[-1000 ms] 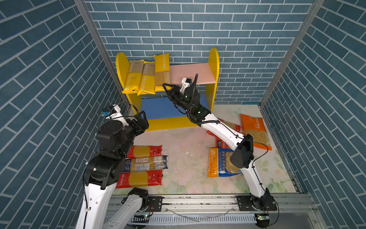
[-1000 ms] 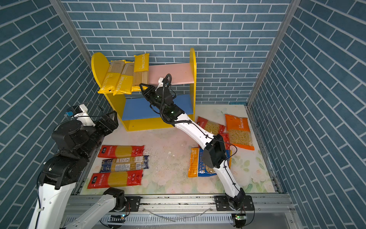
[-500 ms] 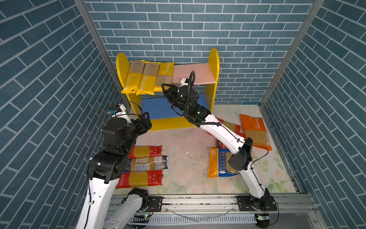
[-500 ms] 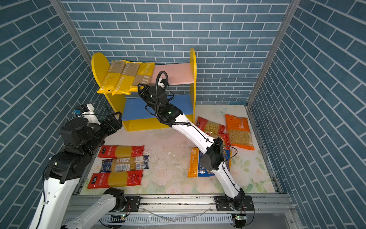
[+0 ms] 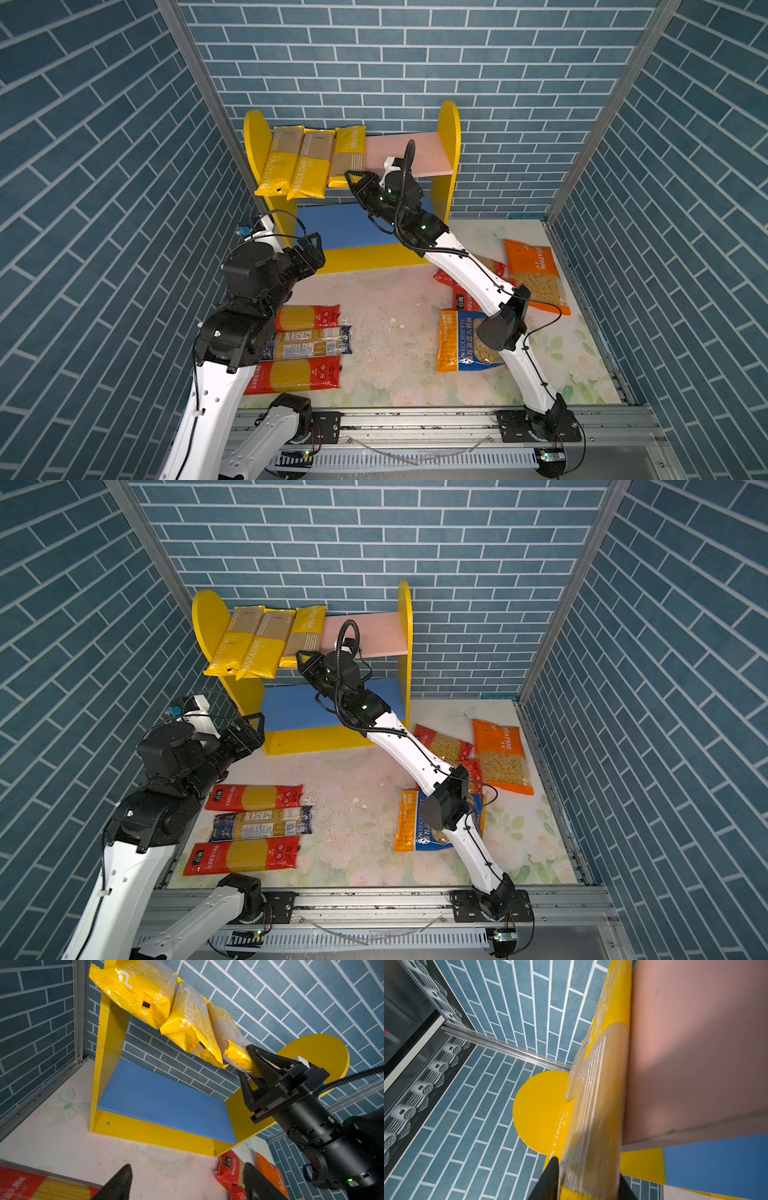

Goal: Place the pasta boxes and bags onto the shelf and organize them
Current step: 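Push the pack against the other two packs with right gripper while left withdraws, then release the pack and lower both grippers toward the table packages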

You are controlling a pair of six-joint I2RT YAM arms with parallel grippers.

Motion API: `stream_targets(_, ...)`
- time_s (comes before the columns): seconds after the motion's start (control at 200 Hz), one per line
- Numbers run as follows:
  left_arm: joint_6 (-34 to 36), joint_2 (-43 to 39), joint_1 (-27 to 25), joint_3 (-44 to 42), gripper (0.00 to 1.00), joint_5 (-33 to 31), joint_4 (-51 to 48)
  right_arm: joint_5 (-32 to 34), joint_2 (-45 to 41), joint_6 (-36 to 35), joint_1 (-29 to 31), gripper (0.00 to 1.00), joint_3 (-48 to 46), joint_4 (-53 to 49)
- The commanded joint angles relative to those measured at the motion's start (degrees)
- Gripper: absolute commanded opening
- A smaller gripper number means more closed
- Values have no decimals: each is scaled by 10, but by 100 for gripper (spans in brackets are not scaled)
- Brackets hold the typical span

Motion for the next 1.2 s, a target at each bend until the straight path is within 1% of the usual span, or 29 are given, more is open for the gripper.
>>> stream_targets(0.0, 6, -4, 2, 0, 84, 1, 4, -44, -20, 3, -7, 44, -13, 47)
stream_targets(0.055, 8, -2, 2, 2, 84, 0, 3, -55, -26, 0, -4, 48, -19, 48)
stream_targets(0.135, 8, 0, 2, 3, 84, 1, 4, -62, -27, -4, -4, 48, -22, 51)
stream_targets(0.255, 4, 1, 2, 2, 84, 4, 6, -69, -16, 0, -7, 41, -11, 44)
stream_targets(0.37, 1, -5, 2, -5, 84, 5, 3, -73, -12, 13, -8, 30, -5, 51)
stream_targets(0.385, 1, -6, 3, -6, 84, 4, 4, -88, -12, 13, -7, 28, -5, 52)
stream_targets(0.45, 1, -12, 2, -14, 84, -2, 3, -98, -13, 14, -4, 23, -5, 54)
stream_targets(0.515, 3, -15, 2, -18, 84, -5, 4, -104, -16, 15, 0, 21, -6, 51)
stream_targets(0.67, 4, -10, 2, -16, 84, 3, 8, -106, -24, 18, 6, 21, -21, 54)
stream_targets(0.715, 5, -8, 3, -16, 84, 5, 8, -106, -22, 18, 5, 24, -20, 53)
stream_targets(0.835, 7, -14, 2, -16, 84, 1, 5, -106, -27, 14, 2, 47, -22, 49)
stream_targets(0.93, 11, -19, 2, -17, 84, -4, -2, -115, -38, 5, 2, 57, -35, 55)
stream_targets(1.055, 11, -23, 2, -22, 84, -2, -8, -139, -66, -4, 3, 64, -93, 83)
stream_targets(1.07, 11, -23, 2, -23, 84, -1, -9, -141, -85, -7, 3, 65, -105, 86)
stream_targets(1.135, 15, -25, 2, -27, 84, 4, -10, -146, -124, -19, 2, 66, -170, 108)
stream_targets(1.195, 17, -28, 1, -36, 84, 10, -9, -144, -166, -29, 2, 67, -249, 132)
